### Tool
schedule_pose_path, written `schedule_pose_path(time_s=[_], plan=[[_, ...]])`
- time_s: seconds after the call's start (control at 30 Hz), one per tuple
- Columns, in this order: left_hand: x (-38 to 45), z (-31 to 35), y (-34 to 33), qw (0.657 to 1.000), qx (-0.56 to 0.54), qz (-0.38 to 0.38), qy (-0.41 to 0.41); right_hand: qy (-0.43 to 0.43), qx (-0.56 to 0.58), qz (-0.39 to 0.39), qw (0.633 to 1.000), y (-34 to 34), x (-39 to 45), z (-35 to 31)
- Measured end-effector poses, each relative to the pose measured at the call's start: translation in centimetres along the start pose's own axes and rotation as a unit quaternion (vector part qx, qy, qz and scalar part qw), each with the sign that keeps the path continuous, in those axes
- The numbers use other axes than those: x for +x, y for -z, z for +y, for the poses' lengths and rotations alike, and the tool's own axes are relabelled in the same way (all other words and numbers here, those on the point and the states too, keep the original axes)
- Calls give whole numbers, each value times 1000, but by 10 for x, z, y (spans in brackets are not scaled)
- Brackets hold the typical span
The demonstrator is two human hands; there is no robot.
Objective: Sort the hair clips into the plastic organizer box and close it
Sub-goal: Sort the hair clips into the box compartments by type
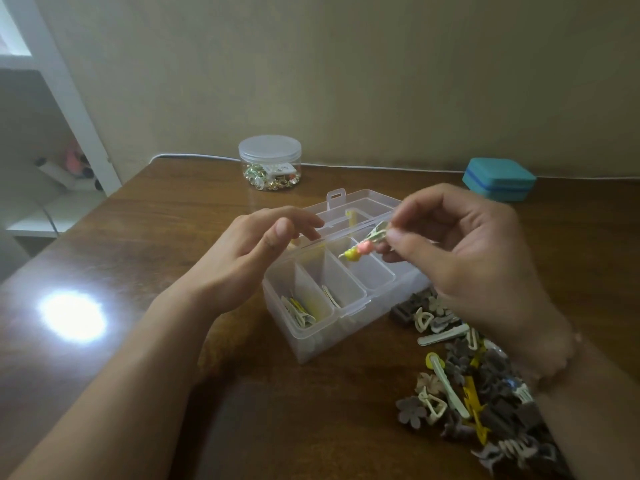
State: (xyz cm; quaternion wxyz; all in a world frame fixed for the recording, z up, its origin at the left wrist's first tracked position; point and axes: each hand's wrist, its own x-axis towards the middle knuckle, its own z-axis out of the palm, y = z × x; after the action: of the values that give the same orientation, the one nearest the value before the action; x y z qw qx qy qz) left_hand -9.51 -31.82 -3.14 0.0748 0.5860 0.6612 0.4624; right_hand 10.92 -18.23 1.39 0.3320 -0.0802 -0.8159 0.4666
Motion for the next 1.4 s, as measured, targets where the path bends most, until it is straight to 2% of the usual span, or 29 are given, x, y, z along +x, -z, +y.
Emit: schedule_pose_path(time_s=[0.13,0.33,0.47,0.57,0.67,0.73,0.87,1.0,1.07,1.17,1.23,1.3,1.4], plan=[[0,1,0,1000,1,-3,4,4,-167,-102,981,-3,-5,-2],[-1,4,1,1000,-1,-5,19,-31,-232,-122,964,24,0,-11],[-1,5,1,1000,0,-4,23,-26,-281,-73,957,17,3,5],[-2,6,1,1000,9,-4,28,7,-356,-140,924,4,3,19],[-2,8,2,999,23,-11,25,34,-365,-164,916,2,3,17],[-2,9,3,999,37,-19,29,67,-389,-166,903,2,5,11],[-4,11,5,997,55,-32,36,82,-440,-178,876,3,15,-5],[-4,17,9,988,101,-97,60,88,-447,-195,868,18,18,-22],[-5,22,9,979,140,-134,60,85,-462,-230,852,28,5,-28],[-6,29,8,964,190,-177,56,67,-480,-326,812,40,-30,-26],[-6,32,8,962,191,-188,60,34,-473,-364,801,46,-52,-22],[-6,34,9,962,177,-195,70,26,-457,-357,814,51,-66,-17],[-7,36,13,964,156,-200,81,31,-492,-335,803,52,-71,-8]])
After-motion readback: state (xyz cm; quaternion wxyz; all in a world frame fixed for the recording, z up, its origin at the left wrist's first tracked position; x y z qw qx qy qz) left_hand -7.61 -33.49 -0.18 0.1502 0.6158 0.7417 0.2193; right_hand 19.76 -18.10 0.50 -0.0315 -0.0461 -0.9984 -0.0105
